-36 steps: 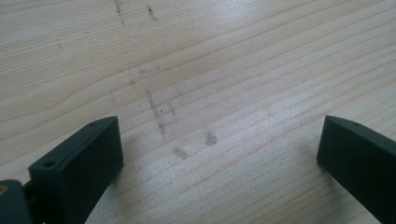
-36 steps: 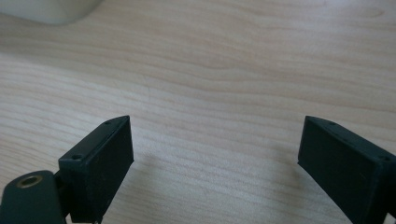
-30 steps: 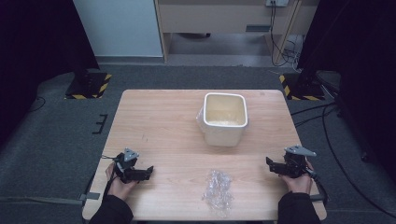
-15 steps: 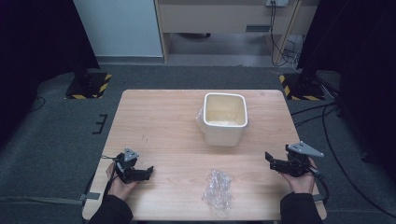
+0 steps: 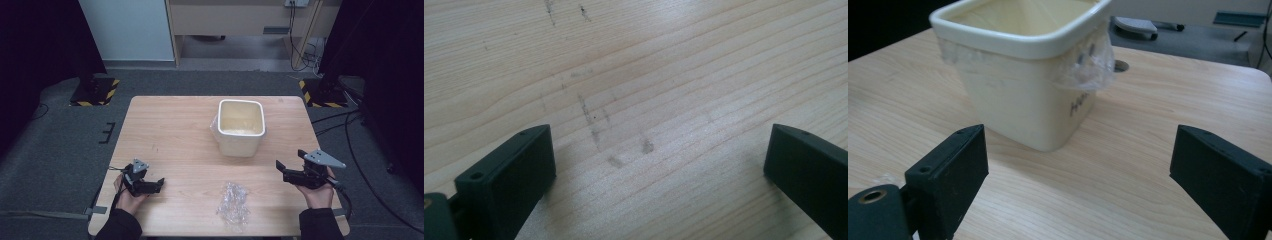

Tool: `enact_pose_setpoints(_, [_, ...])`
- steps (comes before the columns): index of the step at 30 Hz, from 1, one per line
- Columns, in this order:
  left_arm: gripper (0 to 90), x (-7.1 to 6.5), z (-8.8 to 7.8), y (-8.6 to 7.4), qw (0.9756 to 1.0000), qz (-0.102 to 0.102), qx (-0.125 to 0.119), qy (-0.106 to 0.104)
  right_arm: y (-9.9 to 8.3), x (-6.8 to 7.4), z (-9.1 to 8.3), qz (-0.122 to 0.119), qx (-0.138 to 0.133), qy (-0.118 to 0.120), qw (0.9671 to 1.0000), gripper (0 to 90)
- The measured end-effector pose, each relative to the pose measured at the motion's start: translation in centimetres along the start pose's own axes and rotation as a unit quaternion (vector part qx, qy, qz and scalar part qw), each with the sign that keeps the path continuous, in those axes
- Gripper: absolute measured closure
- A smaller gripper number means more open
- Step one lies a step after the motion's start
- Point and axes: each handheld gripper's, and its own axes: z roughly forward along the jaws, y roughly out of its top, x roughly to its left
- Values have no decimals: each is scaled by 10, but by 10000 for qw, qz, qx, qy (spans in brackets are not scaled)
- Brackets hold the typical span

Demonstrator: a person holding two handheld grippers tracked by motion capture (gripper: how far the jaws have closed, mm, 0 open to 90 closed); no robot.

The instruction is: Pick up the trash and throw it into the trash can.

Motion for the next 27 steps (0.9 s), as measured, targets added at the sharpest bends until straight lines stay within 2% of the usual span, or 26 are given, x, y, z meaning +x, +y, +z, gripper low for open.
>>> enact_pose_setpoints(7, [0, 0, 0, 0, 10000, -1, 0, 0, 11, 23, 0, -145, -130, 376, 9991, 82])
enact_pose_setpoints(8, [0, 0, 0, 0, 10000, -1, 0, 0, 11, 23, 0, -145, -130, 376, 9991, 82])
enact_pose_setpoints(9, [0, 0, 0, 0, 10000, -1, 0, -1, 13, 30, -1, -182, -178, 498, 9984, 81])
enact_pose_setpoints(12, [0, 0, 0, 0, 10000, -1, 0, 0, 15, 36, -1, -219, -204, 576, 9979, 80])
enact_pose_setpoints(14, [0, 0, 0, 0, 10000, 0, 0, 0, 16, 46, 1, -210, -227, 771, 9965, 80])
enact_pose_setpoints(16, [0, 0, 0, 0, 10000, 0, 0, 0, 16, 49, 2, -230, -214, 827, 9961, 80])
enact_pose_setpoints(17, [0, 0, 0, 0, 10000, -1, 0, 0, 14, 56, 6, -305, -171, 907, 9953, 80])
enact_pose_setpoints(20, [0, 0, 0, 0, 10000, -1, 0, -1, 12, 63, 10, -375, -86, 986, 9944, 83])
enact_pose_setpoints(22, [0, 0, 0, 0, 10000, 0, 0, 0, 5, 71, 19, -367, 29, 1172, 9924, 89])
enact_pose_setpoints(24, [0, 0, 0, 0, 10000, -1, 0, 0, 2, 74, 21, -359, 79, 1200, 9921, 89])
enact_pose_setpoints(27, [0, 0, 0, 0, 10000, -1, 1, 0, -9, 84, 33, -459, 363, 1314, 9896, 91])
